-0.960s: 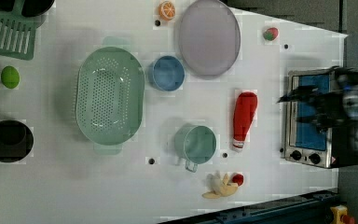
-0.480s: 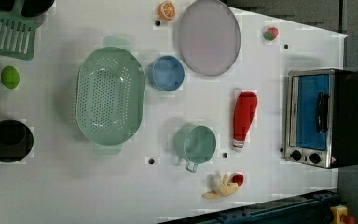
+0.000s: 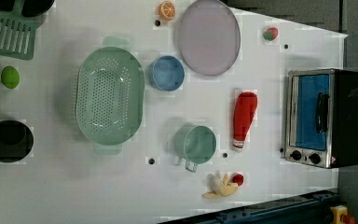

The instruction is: Pick ketchup from plate and place it on table.

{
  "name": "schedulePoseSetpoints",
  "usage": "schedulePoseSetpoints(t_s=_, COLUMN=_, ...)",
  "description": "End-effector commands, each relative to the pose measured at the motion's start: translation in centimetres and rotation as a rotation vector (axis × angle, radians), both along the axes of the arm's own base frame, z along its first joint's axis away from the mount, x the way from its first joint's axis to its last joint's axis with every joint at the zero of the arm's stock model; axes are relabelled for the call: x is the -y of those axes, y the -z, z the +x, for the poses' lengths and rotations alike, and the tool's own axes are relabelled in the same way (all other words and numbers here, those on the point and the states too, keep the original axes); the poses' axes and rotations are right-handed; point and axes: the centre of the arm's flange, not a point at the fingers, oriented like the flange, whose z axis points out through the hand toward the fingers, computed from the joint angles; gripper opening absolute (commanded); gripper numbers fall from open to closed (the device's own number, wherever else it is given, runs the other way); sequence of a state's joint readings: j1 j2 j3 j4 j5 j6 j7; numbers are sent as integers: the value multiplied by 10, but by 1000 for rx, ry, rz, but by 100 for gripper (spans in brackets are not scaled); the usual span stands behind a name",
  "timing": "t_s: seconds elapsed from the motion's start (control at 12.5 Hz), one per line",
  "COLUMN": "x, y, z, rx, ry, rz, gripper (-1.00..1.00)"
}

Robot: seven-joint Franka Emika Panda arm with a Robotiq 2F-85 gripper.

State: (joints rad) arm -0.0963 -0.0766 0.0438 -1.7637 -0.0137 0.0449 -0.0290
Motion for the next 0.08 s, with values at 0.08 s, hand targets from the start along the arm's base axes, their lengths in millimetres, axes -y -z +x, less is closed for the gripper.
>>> schedulePoseSetpoints(t_s=0.08, x=-2, y=14, z=2, rx=-31, ry=31, rz=-5, gripper=100)
